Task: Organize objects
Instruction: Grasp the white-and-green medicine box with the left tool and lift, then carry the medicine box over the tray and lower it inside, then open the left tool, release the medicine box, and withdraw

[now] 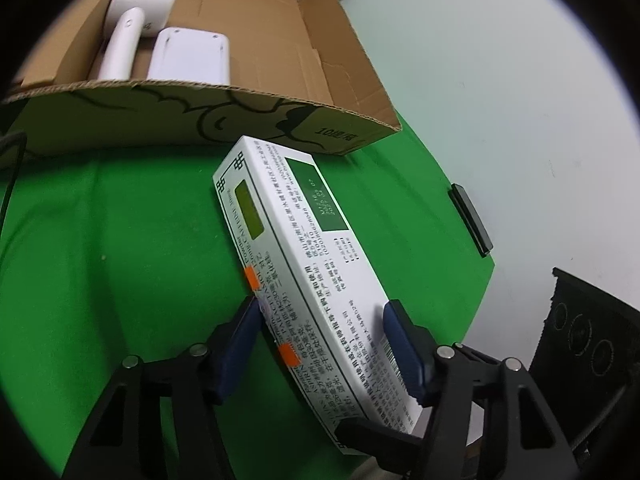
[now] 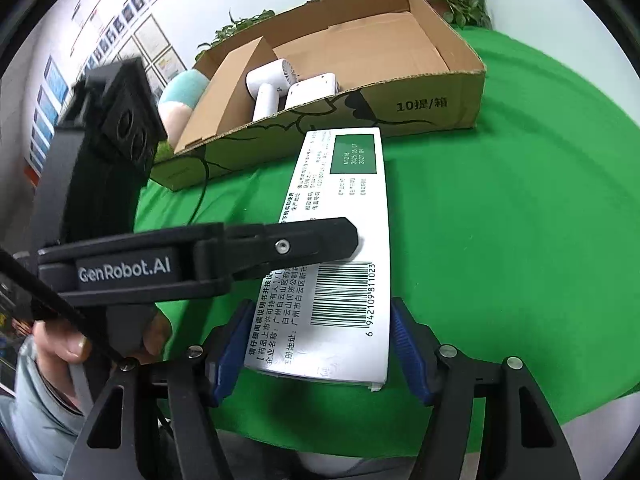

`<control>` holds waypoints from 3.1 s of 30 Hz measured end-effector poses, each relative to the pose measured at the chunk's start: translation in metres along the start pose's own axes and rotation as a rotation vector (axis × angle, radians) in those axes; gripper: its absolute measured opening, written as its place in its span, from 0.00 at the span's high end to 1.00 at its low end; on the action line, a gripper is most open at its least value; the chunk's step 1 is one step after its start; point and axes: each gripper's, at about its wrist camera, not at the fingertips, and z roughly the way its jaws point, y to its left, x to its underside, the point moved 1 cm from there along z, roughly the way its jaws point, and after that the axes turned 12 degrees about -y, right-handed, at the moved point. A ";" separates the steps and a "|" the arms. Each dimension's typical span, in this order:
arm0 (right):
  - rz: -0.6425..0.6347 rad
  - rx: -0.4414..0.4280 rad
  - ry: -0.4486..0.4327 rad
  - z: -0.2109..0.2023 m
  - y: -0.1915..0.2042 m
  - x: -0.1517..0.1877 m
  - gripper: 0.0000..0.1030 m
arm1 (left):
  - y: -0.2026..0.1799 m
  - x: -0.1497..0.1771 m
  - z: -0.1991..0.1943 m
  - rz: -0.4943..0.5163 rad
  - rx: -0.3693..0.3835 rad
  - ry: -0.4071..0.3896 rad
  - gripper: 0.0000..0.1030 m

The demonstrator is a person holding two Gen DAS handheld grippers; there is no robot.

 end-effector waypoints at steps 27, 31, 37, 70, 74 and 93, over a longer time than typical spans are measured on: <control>-0.175 -0.036 -0.243 -0.047 0.060 -0.073 0.44 | -0.064 -0.063 -0.081 0.146 0.061 -0.226 0.58; -0.229 -0.050 -0.308 -0.043 0.079 -0.112 0.44 | -0.082 -0.095 -0.099 0.211 0.036 -0.295 0.58; -0.239 -0.085 -0.360 -0.033 0.093 -0.176 0.44 | -0.100 -0.147 -0.114 0.281 0.004 -0.352 0.58; -0.008 -0.084 -0.055 0.131 -0.034 -0.228 0.44 | -0.010 -0.205 0.053 0.135 -0.069 -0.046 0.59; 0.013 -0.080 -0.002 0.149 -0.048 -0.215 0.45 | 0.004 -0.195 0.073 0.113 -0.083 -0.003 0.58; -0.043 0.058 0.110 0.175 -0.053 -0.199 0.44 | 0.029 -0.178 0.085 0.064 -0.143 0.057 0.52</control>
